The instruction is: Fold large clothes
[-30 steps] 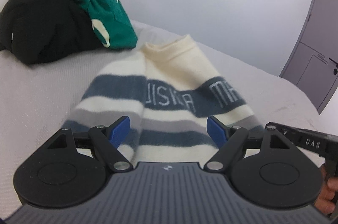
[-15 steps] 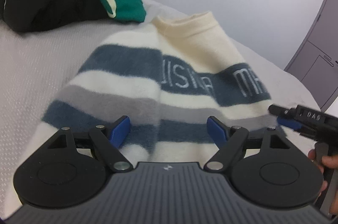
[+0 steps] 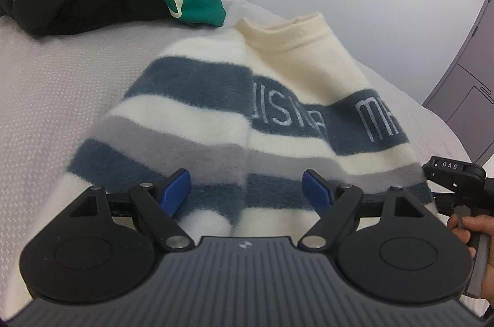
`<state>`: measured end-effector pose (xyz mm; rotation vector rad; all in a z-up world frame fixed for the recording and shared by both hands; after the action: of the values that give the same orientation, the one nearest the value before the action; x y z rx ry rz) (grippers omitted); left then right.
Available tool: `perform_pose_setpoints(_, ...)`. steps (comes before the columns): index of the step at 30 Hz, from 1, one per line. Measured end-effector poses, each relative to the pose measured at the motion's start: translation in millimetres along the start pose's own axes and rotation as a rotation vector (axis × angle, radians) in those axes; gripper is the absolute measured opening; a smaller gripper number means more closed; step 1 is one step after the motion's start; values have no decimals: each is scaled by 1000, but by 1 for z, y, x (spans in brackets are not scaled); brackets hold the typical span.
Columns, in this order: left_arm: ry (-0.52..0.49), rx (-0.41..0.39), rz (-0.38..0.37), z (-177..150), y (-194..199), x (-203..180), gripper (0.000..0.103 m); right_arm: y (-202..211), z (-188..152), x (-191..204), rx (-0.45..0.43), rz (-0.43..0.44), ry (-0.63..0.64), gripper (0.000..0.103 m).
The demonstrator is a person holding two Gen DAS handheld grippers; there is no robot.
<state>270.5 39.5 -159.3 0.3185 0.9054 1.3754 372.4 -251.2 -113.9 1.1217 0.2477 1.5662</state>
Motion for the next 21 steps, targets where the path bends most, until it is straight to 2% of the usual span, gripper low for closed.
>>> perform_pose_setpoints(2, 5, -1, 1, 0, 2, 0, 83, -3, -5, 7, 38, 31, 24, 36)
perform_pose_setpoints(3, 9, -1, 0, 0, 2, 1, 83, -4, -8, 10, 47, 34, 37, 36)
perform_pose_setpoints(7, 19, -1, -1, -1, 4, 1, 83, 3, -10, 18, 35, -4, 95, 18)
perform_pose_setpoints(14, 35, -10, 3, -2, 9, 5, 83, 37, -2, 35, -69, -47, 174, 15)
perform_pose_setpoints(18, 74, -11, -16, 1, 10, 9, 83, 60, 16, 38, -151, -106, 220, 15)
perform_pose_setpoints(21, 91, -15, -27, 3, 11, 10, 83, 77, 42, 33, -226, -157, 212, 14)
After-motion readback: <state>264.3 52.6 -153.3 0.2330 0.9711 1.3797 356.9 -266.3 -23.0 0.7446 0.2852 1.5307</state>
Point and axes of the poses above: each gripper's, at about its wrist camera, not at the fingertips, and y roughly against the way its jaws point, x to its left, z to its top, the point moved 6 cm from there along -y, roughly the way its jaws point, and after that the axes turned 6 degrees about x, right-handed, at the moved point
